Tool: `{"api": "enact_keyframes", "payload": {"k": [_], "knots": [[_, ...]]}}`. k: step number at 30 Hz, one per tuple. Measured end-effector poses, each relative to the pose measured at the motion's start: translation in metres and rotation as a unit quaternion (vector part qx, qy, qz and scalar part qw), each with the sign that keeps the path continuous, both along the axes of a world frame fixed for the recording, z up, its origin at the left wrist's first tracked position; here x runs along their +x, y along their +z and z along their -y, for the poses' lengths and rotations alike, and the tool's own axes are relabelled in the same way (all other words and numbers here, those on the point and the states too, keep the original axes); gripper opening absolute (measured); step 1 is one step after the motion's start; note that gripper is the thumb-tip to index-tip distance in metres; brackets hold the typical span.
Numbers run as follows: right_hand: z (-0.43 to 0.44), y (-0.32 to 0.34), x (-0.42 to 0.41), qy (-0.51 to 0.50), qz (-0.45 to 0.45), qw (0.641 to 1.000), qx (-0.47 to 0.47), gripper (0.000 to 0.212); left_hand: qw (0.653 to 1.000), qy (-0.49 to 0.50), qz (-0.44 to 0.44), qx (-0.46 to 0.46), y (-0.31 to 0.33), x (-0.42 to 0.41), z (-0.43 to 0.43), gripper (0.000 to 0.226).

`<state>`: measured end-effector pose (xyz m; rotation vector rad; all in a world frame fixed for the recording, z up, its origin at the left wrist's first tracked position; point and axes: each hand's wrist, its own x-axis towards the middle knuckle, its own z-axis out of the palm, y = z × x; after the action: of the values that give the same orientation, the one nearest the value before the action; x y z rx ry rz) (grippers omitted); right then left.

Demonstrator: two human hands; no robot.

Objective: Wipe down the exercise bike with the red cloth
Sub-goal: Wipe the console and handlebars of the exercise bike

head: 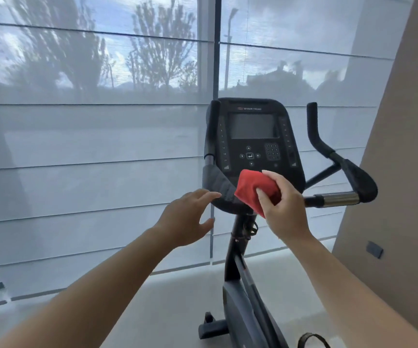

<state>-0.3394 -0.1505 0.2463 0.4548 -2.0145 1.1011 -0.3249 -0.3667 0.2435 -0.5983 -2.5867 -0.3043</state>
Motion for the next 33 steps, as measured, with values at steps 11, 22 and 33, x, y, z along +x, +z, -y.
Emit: {"api": "enact_keyframes", "payload": {"k": [11,22,33], "knots": [[0.019,-0.064,-0.063,-0.028,0.113,0.954,0.276,0.071,0.999,-0.045,-0.017,0.017,-0.016,-0.091,0.011,0.047],[0.077,-0.068,-0.066,-0.145,0.119,0.967,0.173,0.059,0.991,-0.136,0.008,-0.013,-0.023,-0.15,0.036,0.047],[0.099,-0.063,-0.07,-0.243,0.157,0.949,0.129,0.064,0.974,-0.227,-0.016,-0.007,-0.031,-0.178,0.055,0.05]]}}
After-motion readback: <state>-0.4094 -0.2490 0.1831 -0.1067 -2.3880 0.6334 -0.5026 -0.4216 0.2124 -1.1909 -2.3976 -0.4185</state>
